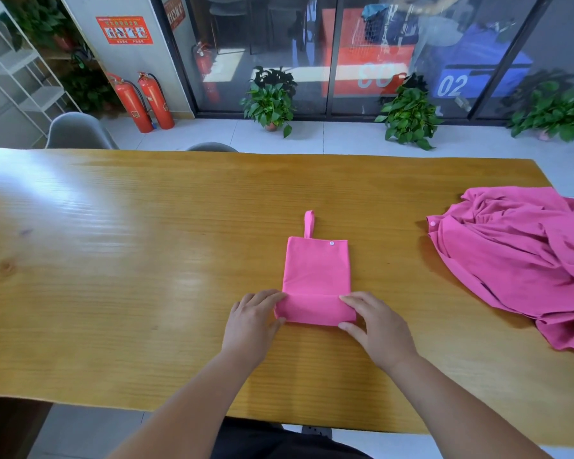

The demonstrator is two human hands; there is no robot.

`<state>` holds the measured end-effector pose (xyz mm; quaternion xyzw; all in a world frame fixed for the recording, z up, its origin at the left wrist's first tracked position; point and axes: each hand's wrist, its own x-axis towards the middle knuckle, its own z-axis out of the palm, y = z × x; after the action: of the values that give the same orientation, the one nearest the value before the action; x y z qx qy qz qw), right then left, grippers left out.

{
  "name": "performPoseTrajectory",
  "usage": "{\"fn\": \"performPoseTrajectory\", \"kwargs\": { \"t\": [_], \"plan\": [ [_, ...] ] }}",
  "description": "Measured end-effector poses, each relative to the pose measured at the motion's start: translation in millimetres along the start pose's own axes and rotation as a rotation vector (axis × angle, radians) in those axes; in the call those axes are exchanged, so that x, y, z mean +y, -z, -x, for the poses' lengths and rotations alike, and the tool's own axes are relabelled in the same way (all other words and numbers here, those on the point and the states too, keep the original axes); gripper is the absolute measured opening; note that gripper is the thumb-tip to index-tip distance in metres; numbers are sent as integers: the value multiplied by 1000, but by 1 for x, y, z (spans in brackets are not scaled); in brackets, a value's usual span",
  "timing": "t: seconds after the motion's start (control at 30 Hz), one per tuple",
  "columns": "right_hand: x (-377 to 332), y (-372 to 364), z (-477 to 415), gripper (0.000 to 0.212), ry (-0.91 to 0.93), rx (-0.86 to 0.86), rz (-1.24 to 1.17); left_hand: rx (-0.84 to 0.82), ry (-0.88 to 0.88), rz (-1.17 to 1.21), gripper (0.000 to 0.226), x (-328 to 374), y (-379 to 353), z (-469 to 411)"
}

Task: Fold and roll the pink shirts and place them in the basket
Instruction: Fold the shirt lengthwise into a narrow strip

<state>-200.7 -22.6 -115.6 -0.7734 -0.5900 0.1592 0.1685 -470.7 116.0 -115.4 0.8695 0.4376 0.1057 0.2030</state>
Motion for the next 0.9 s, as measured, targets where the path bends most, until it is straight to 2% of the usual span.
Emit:
{"fn": "performPoseTrajectory", "kwargs": {
  "t": [0.2,0.27,0.33,0.43,0.5,0.57,0.6,0.67,0.77,0.9],
  "plan": [
    [13,15,-20,49,-112,-167,-223,-222,109,201,38,-5,16,-22],
    [14,19,-19,46,-156,-199,-277,-313,160,285,37,-8,19,-27],
    [12,21,-17,41,-177,-183,-319,-331,164,324,38,-9,18,-29],
    [2,17,-12,22,-141,3,-257,-139,115,288,30,-5,12,-26],
    [-7,9,-8,8,-83,125,-163,9,48,175,18,2,5,-20],
    [-11,1,-4,4,-8,225,-69,95,7,61,14,8,-1,-11],
    [-9,-3,-2,6,36,268,-29,122,-7,30,18,9,-5,-7],
    [-2,-7,3,23,99,281,26,131,-44,-16,33,8,-9,1],
    [6,-4,7,49,86,159,38,35,-46,-40,60,4,-8,4],
    [4,7,-4,47,-69,-14,-165,-101,56,78,59,2,-2,-6]
  ]
}}
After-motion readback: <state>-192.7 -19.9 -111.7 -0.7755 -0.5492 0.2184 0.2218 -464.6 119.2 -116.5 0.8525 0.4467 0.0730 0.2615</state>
